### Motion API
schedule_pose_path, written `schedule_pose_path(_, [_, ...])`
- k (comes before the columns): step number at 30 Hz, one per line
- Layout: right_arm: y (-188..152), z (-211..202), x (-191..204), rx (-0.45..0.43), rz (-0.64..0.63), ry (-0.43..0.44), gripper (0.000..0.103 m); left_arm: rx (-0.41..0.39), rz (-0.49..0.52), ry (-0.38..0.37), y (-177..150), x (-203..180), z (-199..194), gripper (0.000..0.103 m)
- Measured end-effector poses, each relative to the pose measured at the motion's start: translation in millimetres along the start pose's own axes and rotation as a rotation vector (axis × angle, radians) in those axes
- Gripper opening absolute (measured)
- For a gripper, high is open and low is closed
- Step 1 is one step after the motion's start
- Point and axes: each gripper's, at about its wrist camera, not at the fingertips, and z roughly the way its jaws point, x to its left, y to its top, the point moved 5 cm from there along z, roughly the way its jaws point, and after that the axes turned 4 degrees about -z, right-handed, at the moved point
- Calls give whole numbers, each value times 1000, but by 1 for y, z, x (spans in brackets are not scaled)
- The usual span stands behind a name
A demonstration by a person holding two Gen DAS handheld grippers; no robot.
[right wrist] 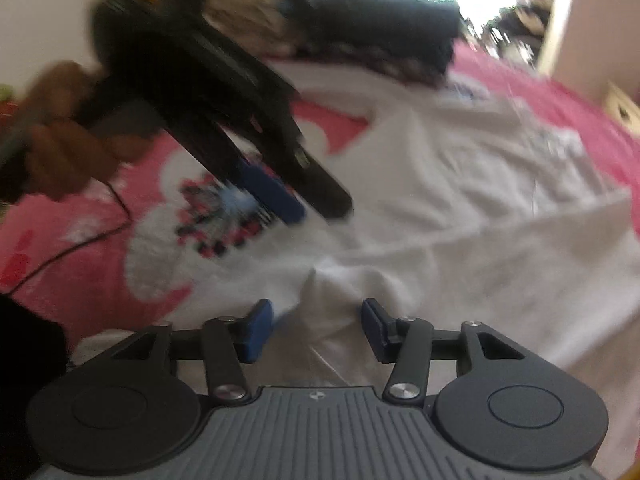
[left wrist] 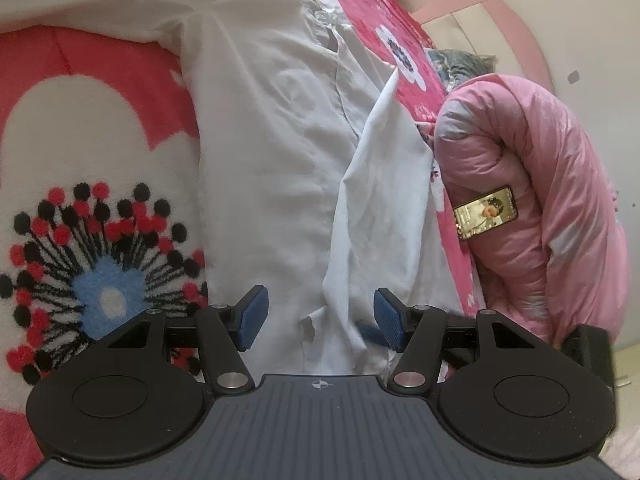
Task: Fold clothes
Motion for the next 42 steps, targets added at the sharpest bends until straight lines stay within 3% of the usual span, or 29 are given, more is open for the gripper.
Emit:
schedule_pose_path(1, [-4,3,-4,14,39,-1,18,-1,5,-2,0,0,-1,58])
schedule_pose_path(2, [-8,2,-13,8,112,12,8,-1,17,-2,0,-1,-1,58])
schedule_pose_path(3, [-14,0,-25,-11,213,38,6,0,30,-3,-1,-1,-2,58])
schedule_pose_path(7, [-54,-12,-84,-112,747,228,3,11,112,0,-8,-8,-4,59])
schedule_pose_path(10, [-86,-9,-116,-158,1070,366,3,28,205,12,-18,-20,-1,59])
schedule_pose_path(15, [-117,0,-135,-189,1351,559,3,21,401,103,-40,-41,14,59])
schedule_pose_path(20, [-124,4,-133,-188,1391,637,4,-10,494,146,-43,-47,31,56])
schedule_pose_path(22, [-123,3,-133,-197,1394,674,5,-14,531,155,-42,-48,37,47])
schedule_pose_path(26, [-123,3,-136,-209,1417,740,6,-16,596,153,-44,-54,46,39])
schedule_pose_path(30, [-122,5,-138,-218,1420,765,7,-20,585,129,-49,-58,49,7])
schedule_pose_path(31, [-120,4,-137,-220,1403,757,7,-25,565,121,-51,-58,48,1])
schedule_pose_path(33, [-111,2,-136,-228,1343,724,11,-42,481,95,-54,-56,40,0])
schedule_pose_path(38, [-82,-7,-128,-289,1155,631,43,-81,191,50,-64,-32,15,0])
schedule_pose_path(42, [-61,-16,-117,-333,1013,505,45,-124,11,47,-76,-7,3,0])
